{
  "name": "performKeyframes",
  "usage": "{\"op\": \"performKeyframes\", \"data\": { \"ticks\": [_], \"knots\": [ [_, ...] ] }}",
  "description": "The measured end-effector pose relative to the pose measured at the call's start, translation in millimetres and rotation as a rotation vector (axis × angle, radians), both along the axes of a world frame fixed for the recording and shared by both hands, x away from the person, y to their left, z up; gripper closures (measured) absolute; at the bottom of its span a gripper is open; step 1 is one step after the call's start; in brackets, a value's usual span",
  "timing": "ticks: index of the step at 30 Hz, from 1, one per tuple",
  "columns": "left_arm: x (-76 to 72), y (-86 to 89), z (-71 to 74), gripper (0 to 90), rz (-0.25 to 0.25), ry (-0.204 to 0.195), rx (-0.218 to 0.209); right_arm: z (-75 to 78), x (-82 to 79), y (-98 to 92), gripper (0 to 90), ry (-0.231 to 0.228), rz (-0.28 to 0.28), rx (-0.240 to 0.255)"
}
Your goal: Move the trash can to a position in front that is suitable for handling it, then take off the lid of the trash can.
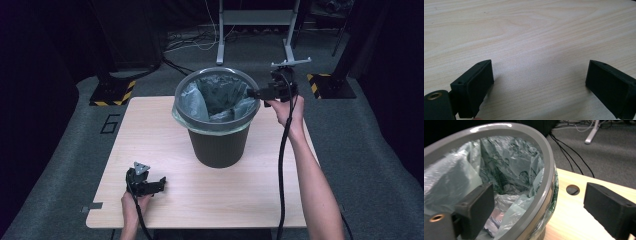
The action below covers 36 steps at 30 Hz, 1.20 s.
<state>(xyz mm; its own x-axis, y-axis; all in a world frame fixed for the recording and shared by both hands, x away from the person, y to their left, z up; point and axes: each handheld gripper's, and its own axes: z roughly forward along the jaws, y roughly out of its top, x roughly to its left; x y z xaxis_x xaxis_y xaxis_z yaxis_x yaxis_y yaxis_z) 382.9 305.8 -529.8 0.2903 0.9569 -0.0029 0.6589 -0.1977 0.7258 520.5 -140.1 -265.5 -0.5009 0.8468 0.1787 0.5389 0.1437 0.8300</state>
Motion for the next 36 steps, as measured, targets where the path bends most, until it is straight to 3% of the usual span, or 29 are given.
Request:
{"op": "performKeyframes", "data": {
  "ticks": [7, 9, 11, 16, 28, 36],
  "knots": [
    [1.2, -0.8, 1.1, 5.6, -0.016, 0.013, 0.002, 6.4, -9.4, -9.7, 6.9, -0.035, 0.013, 0.001],
    [2.3, -1.8, 3.0, 5.0, -0.028, 0.020, -0.013, 6.8, -10.7, -11.0, 6.8, -0.035, 0.013, 0.009],
    [3.7, -2.2, 8.4, 5.1, -0.046, 0.018, -0.054, 6.8, -13.1, -13.6, 6.9, -0.042, 0.014, 0.002],
    [12.8, -2.5, 29.7, 5.4, -0.085, 0.011, -0.106, 6.3, -16.8, -16.2, 7.9, -0.045, 0.020, -0.004],
    [31.9, -4.3, 85.5, 6.3, -0.146, -0.024, -0.136, 6.8, -19.2, -17.1, 10.3, -0.039, 0.031, -0.019],
    [44.1, -9.2, 113.6, 7.1, -0.177, -0.048, -0.147, 4.9, -16.4, -15.3, 11.5, -0.030, 0.032, -0.044]
  ]
}}
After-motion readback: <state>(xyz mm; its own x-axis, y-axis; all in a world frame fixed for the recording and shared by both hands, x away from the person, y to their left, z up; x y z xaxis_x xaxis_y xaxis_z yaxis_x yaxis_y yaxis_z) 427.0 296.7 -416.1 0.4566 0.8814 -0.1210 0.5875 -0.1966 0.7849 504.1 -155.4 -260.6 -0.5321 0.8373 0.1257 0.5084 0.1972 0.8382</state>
